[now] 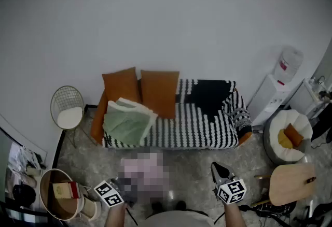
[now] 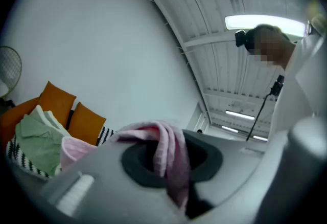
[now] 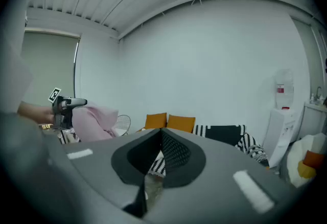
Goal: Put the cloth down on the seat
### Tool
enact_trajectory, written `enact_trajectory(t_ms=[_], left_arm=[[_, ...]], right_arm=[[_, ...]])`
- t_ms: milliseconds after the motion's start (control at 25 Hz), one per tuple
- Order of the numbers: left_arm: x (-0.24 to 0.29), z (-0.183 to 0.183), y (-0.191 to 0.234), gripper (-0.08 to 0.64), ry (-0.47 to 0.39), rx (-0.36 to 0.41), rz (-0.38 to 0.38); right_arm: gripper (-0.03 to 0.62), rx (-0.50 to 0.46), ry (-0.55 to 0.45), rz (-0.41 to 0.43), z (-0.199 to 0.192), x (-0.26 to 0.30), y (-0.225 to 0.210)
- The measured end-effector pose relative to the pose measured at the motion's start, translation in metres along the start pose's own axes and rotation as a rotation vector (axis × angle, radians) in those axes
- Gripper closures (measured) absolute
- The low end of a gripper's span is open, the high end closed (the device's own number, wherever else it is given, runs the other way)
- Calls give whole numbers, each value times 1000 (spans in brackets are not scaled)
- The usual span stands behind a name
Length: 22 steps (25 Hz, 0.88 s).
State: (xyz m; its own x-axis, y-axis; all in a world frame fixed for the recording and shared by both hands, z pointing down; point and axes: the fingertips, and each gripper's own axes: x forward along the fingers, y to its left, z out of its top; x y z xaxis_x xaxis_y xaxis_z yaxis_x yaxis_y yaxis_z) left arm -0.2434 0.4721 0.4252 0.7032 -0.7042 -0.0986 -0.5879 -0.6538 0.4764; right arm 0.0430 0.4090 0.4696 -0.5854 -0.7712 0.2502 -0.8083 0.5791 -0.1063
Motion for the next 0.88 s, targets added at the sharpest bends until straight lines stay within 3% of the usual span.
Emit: enact_trajectory(t_ms=[880], left_arm=[[-14, 6, 14, 514, 13, -13, -28]], right_arm=[[586, 15, 40, -14, -6, 9, 21]])
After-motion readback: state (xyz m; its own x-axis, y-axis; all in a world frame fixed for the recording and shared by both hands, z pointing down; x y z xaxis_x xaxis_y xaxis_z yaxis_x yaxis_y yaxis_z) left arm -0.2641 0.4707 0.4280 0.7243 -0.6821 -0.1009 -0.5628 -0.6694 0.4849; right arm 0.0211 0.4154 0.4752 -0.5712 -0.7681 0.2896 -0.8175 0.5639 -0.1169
